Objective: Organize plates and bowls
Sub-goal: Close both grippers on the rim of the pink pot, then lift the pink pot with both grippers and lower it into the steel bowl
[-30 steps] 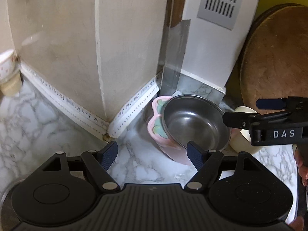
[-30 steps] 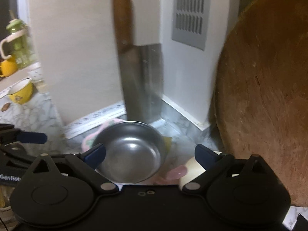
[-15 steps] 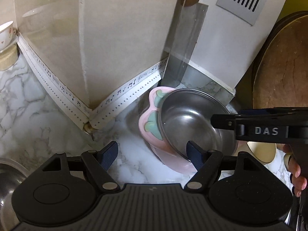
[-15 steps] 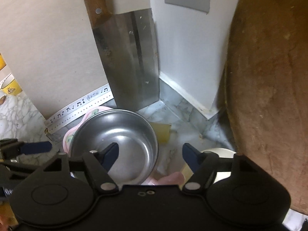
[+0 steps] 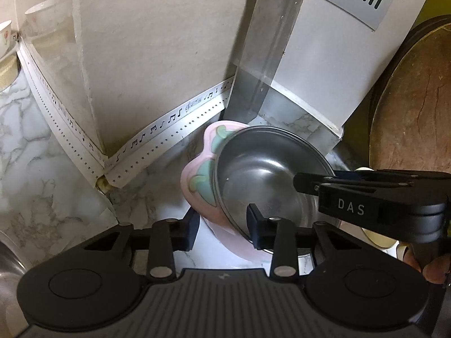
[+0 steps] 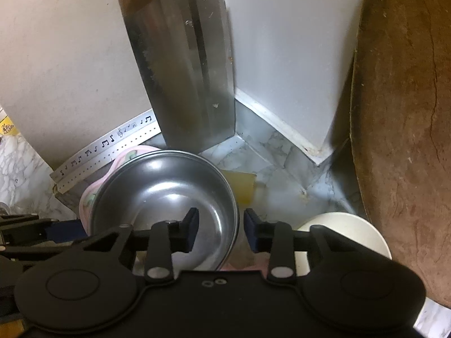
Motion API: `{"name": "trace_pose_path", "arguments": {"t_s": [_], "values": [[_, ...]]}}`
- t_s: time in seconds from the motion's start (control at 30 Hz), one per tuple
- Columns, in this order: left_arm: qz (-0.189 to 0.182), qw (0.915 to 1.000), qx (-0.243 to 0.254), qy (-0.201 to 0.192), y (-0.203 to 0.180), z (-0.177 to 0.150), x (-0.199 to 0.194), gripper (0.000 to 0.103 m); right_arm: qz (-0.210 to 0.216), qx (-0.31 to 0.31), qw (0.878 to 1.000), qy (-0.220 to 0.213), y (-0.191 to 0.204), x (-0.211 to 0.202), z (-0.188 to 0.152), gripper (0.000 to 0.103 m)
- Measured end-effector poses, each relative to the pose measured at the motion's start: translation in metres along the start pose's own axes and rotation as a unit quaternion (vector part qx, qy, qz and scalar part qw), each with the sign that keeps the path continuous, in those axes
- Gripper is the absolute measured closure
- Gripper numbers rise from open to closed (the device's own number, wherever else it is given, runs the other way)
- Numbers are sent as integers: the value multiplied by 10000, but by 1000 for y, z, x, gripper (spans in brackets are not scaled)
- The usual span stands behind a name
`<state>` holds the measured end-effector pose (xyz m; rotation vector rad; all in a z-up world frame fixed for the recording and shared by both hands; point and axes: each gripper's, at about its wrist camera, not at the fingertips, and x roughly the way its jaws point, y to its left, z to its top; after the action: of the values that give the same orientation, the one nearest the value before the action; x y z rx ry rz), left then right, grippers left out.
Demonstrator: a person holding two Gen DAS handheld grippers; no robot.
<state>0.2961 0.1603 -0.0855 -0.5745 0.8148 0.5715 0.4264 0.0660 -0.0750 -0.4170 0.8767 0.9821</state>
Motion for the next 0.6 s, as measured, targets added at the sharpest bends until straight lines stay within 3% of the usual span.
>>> {"name": "trace_pose_path", "arguments": {"t_s": [0.27,0.6], "values": [[68,9999,116,29,1,-2,-2,75,-126,25,9999,-110,0,-7,-6,87],[-43,9995,324,-32,4,-6,-29,79,-284,32,9992,-287,13,-34,-10,89]]}}
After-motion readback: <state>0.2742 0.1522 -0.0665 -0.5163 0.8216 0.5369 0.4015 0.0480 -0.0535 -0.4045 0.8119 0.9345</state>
